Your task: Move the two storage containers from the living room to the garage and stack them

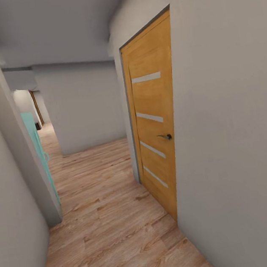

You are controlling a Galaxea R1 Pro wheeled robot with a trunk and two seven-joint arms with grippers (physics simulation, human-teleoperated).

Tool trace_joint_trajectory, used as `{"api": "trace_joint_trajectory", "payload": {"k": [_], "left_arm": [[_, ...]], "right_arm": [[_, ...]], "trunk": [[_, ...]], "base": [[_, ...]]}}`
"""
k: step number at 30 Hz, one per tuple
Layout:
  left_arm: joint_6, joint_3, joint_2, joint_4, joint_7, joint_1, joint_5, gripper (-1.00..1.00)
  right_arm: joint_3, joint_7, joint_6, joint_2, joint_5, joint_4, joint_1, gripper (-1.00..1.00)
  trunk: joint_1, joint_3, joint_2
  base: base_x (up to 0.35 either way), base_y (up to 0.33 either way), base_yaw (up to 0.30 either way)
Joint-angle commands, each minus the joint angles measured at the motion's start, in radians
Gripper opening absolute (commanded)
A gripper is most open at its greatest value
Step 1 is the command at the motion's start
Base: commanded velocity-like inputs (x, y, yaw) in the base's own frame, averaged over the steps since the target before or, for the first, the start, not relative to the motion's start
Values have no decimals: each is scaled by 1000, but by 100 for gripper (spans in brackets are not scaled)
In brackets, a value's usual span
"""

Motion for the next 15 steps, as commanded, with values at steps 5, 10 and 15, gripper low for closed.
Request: {"api": "trace_joint_trajectory", "payload": {"k": [5,10,15], "left_arm": [[-2,8,0,1,-2,0,3,100],[-2,8,0,1,-2,0,3,100],[-2,8,0,1,-2,0,3,100]], "right_arm": [[3,-4,-3,1,6,3,-1,100],[4,-7,-3,2,4,3,-1,100],[4,-8,-3,2,4,3,-1,100]], "trunk": [[1,0,-1],[1,0,-1],[1,0,-1]], "base": [[321,0,196],[321,0,262],[321,0,271]]}}
